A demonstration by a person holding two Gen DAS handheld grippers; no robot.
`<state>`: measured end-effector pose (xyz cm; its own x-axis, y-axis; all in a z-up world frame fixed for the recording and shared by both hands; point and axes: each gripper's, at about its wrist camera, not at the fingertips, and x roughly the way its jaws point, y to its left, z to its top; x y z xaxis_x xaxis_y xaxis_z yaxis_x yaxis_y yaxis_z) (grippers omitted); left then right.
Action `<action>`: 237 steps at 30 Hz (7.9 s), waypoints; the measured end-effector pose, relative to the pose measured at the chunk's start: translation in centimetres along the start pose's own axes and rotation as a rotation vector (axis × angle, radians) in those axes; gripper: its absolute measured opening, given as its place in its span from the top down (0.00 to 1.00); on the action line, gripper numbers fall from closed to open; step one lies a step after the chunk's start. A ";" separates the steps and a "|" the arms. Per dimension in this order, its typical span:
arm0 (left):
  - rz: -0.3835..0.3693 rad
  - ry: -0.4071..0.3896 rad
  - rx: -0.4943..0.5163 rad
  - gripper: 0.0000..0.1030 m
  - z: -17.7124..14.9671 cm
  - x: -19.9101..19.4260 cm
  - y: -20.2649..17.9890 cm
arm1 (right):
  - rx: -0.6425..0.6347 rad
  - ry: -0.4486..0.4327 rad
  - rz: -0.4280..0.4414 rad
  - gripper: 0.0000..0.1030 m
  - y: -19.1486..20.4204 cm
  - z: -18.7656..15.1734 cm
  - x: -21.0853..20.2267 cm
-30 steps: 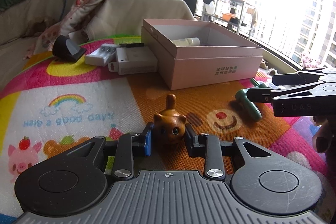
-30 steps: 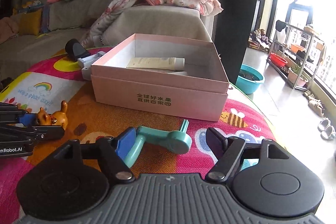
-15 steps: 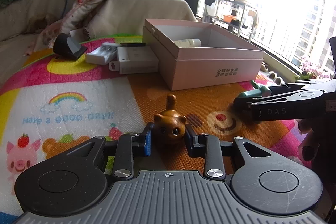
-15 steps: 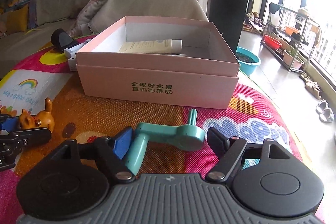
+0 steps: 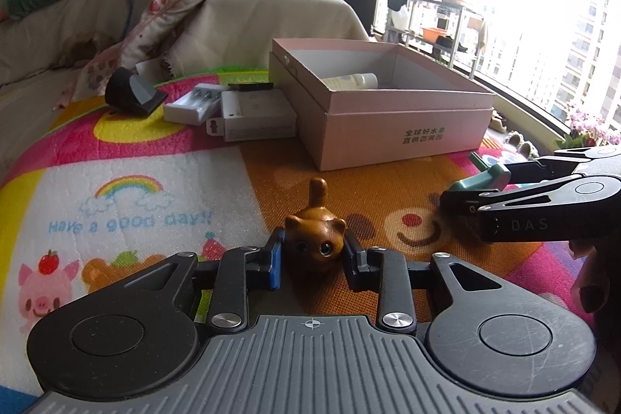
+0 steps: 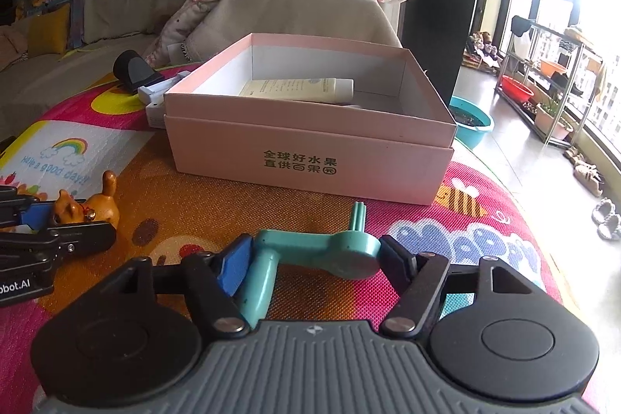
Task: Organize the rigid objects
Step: 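Grasp the teal plastic clamp with the right gripper while the left gripper holds the toy dog, then carry the toy dog and teal clamp into the pink box and open both grippers, then grasp the white battery charger tray with the left gripper, then lift the battery charger with the left gripper while the right gripper grasps the black remote, then carry the battery charger and black remote into the pink box and open both grippers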
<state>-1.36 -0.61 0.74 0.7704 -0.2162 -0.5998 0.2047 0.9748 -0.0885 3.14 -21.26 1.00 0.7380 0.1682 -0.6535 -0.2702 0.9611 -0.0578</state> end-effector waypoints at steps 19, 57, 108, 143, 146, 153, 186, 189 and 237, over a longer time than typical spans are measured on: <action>-0.137 -0.398 0.209 0.68 15.2 -7.2 -4.3 | 0.005 -0.445 0.047 0.32 -6.3 11.6 -14.7; -0.145 -0.058 0.099 0.68 14.0 7.9 -0.9 | 0.023 -0.044 0.030 0.31 -5.8 12.1 4.2; 0.114 0.017 0.011 0.68 11.8 11.9 12.2 | 0.000 0.003 0.138 0.26 -1.7 0.9 1.6; -0.054 0.135 0.314 0.60 4.1 2.9 4.5 | -0.015 0.010 0.118 0.24 -1.4 1.0 1.7; -0.095 0.139 0.283 0.51 4.2 3.3 4.5 | -0.015 0.010 0.118 0.24 -1.4 1.0 1.7; -0.160 0.151 0.297 0.27 4.0 3.4 3.9 | -0.015 0.010 0.119 0.24 -1.4 1.0 1.7; -0.003 -0.081 -0.098 0.49 2.1 0.1 12.1 | -0.089 -0.015 0.236 0.24 4.2 18.0 -2.5; -0.002 -0.115 -0.201 0.49 1.7 -0.7 13.9 | -0.078 0.101 0.275 0.24 7.9 22.7 1.9; -0.148 -0.108 -0.344 0.49 0.9 -3.2 11.4 | 0.033 0.228 0.290 0.75 2.6 6.5 -2.8</action>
<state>-0.94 11.09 2.37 0.8106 -0.3422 -0.4753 0.1175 0.8901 -0.4403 4.41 -17.78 7.54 0.4758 0.3851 -0.7908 -0.4251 0.8878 0.1765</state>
